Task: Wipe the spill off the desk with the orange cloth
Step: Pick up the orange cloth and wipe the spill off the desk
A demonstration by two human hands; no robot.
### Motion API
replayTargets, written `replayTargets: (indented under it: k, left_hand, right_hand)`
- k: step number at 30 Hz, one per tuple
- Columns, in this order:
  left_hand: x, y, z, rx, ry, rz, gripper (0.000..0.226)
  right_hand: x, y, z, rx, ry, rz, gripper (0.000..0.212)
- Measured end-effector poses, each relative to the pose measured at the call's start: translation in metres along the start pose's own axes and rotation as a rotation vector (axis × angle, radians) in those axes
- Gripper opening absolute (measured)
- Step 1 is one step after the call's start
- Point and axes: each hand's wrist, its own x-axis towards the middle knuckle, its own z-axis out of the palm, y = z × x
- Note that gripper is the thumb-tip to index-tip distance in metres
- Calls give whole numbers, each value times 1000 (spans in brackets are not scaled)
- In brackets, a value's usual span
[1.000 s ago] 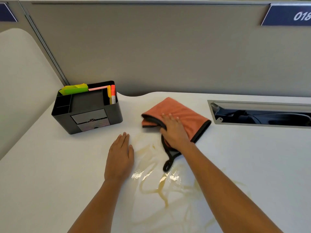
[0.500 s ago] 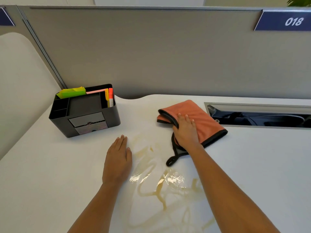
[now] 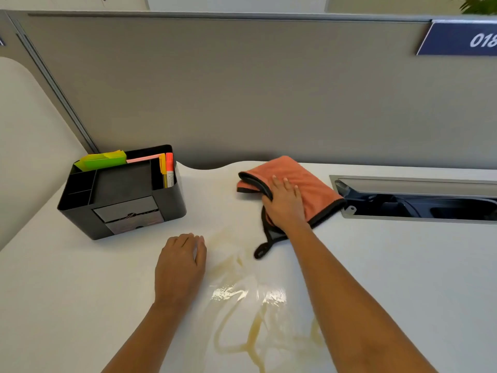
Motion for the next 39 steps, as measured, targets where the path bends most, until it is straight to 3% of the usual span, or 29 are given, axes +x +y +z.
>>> replayTargets:
  k: [7, 19, 27, 35, 39]
  left_hand:
    - [13, -7, 13, -38, 80, 8, 39]
    - [11, -14, 13, -126, 93, 38, 51]
    - [10, -14, 14, -140, 85, -5, 55]
    - [1, -8, 2, -175, 17, -59, 50]
    - [-9, -14, -4, -176, -82, -35, 47]
  right_hand:
    - [62, -29, 14, 38, -70, -236, 60]
    - [91, 16, 1, 51, 119, 87, 49]
    - [54, 45, -3, 45, 202, 330, 62]
    - [-34, 29, -6, -34, 131, 314, 65]
    - [-88, 5, -4, -31, 64, 206, 67]
